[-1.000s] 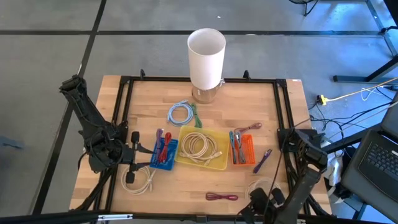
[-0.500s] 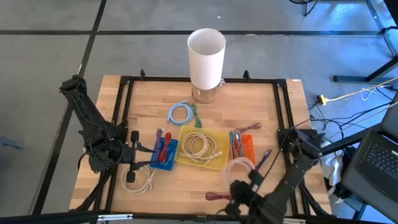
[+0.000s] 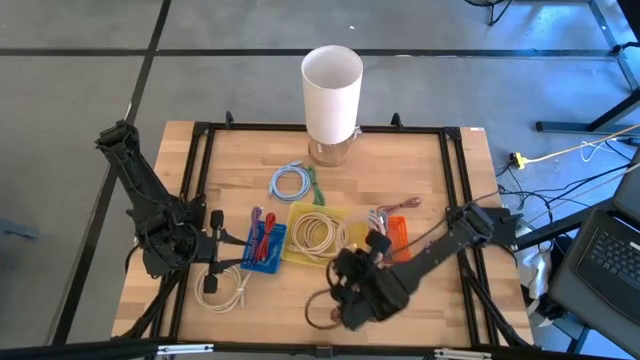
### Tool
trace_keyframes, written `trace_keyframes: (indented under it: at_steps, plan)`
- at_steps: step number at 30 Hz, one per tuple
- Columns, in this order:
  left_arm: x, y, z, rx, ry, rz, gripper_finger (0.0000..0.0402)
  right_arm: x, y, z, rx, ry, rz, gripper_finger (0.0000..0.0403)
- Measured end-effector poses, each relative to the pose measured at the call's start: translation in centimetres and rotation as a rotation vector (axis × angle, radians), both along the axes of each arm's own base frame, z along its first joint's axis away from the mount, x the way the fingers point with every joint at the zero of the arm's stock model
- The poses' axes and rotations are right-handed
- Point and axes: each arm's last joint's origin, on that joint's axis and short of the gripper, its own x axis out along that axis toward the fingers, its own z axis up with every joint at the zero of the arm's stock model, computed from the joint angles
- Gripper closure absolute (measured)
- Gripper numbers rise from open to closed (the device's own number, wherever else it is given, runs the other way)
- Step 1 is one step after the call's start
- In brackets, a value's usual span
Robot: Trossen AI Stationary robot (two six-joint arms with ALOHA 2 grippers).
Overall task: Pick & Place USB Port
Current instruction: Put the right white charger cable into the yellow bin
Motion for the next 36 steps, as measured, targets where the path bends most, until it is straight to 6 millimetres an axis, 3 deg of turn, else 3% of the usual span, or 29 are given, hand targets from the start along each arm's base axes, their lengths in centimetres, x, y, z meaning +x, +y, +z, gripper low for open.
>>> trace_keyframes:
  at_steps: [7, 18, 36]
  plan:
    - [0.0, 0.0, 0.0, 0.0, 0.0, 0.0, 0.0249, 2.1, -2.4, -0.1, 0.042, 0.034, -0.002, 0.0389]
    - [0.0, 0.0, 0.0, 0.001, 0.001, -0.001, 0.0249, 4.2, -4.2, -0.4, 0.133, 0.06, 0.071, 0.0389]
    - [0.0, 0.0, 0.0, 0.001, 0.001, -0.001, 0.0251, 5.8, -6.7, -8.1, 0.259, 0.162, 0.063, 0.0389]
